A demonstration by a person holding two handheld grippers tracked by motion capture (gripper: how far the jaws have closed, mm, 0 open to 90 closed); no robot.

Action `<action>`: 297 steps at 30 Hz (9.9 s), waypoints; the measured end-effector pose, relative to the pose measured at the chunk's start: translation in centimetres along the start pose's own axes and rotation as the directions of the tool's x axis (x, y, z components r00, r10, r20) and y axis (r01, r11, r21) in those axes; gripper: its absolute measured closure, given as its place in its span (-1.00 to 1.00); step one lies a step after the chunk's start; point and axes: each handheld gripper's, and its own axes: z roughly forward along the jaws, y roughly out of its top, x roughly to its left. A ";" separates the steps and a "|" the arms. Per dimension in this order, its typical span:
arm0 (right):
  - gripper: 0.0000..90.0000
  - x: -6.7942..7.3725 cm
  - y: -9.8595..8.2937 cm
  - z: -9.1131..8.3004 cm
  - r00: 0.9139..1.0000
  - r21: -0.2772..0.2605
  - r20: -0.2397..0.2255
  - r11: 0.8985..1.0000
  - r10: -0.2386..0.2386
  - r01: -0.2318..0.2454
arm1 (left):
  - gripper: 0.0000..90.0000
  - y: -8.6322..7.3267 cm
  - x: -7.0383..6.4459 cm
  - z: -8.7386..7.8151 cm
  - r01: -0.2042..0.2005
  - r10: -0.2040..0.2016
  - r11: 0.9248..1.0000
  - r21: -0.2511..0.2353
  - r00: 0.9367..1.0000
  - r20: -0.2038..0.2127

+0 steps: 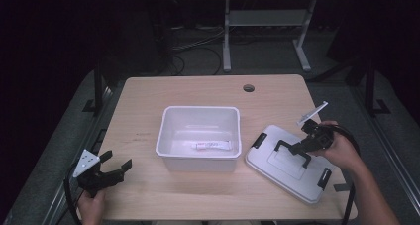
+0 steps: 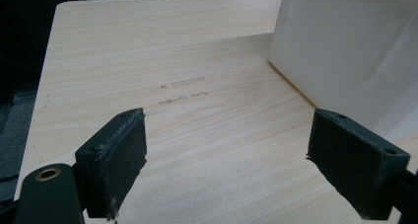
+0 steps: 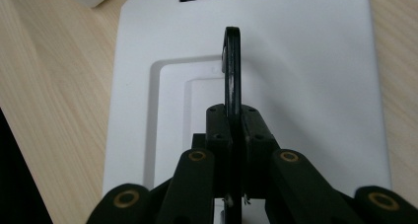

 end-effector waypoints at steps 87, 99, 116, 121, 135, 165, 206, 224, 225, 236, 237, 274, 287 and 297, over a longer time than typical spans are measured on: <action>0.88 11.9 10.5 -12.0 0.931 -0.069 -0.002 0.929 -0.364 0.363 | -0.69 0.0 0.1 -0.1 -0.001 0.001 1.000 0.000 1.000 -0.009; 0.88 12.6 12.9 -10.9 0.917 -0.063 -0.018 0.916 -0.399 0.397 | -0.69 0.0 0.2 -0.2 0.000 0.000 1.000 0.000 1.000 -0.010; 0.88 13.7 16.0 -9.4 0.898 -0.051 -0.054 0.900 -0.436 0.434 | -0.69 0.0 0.2 -0.2 0.000 0.000 1.000 -0.007 1.000 -0.008; 0.88 13.9 16.9 -9.0 0.892 -0.055 -0.063 0.894 -0.448 0.445 | -0.69 0.0 0.2 -0.2 0.000 0.000 1.000 -0.006 1.000 -0.008; 0.88 14.8 19.3 -7.7 0.881 -0.044 -0.084 0.885 -0.466 0.464 | -0.69 0.1 0.1 -0.1 -0.006 0.006 1.000 -0.003 1.000 -0.006; 0.88 15.5 24.0 -3.1 0.852 -0.031 -0.159 0.865 -0.499 0.500 | -0.69 0.1 0.0 0.0 -0.008 0.008 1.000 -0.002 1.000 -0.005; 0.87 13.9 28.0 2.7 0.827 0.000 -0.240 0.852 -0.508 0.524 | -0.69 -0.1 0.4 -0.4 0.004 -0.005 1.000 -0.015 1.000 -0.016; 0.87 13.7 28.0 3.4 0.822 0.005 -0.258 0.850 -0.508 0.527 | -0.69 -0.1 0.4 -0.4 0.001 -0.001 1.000 -0.013 1.000 -0.016; 0.87 13.7 28.0 3.4 0.820 0.004 -0.259 0.849 -0.510 0.529 | -0.69 -0.1 0.4 -0.4 0.001 -0.001 1.000 -0.012 1.000 -0.016; 0.87 13.8 28.0 4.0 0.822 0.015 -0.257 0.849 -0.508 0.529 | -0.69 -0.1 0.5 -0.5 0.004 -0.004 1.000 -0.014 1.000 -0.017; 0.87 13.8 28.0 4.0 0.825 0.016 -0.258 0.851 -0.503 0.525 | -0.69 -0.1 0.5 -0.5 0.001 -0.001 1.000 -0.013 1.000 -0.018; 0.84 12.6 26.7 2.6 0.846 -0.035 -0.236 0.874 -0.478 0.484 | -0.69 -0.2 0.4 -0.6 0.006 -0.006 1.000 -0.013 1.000 -0.023; 0.43 11.9 26.1 1.5 0.866 -0.073 -0.216 0.892 -0.451 0.447 | -0.69 -0.2 0.4 -0.8 0.004 -0.005 1.000 -0.014 1.000 -0.025; 0.24 10.7 23.9 -0.4 0.892 -0.098 -0.177 0.909 -0.417 0.405 | -0.69 -0.3 0.3 -0.8 0.005 -0.005 1.000 -0.012 1.000 -0.025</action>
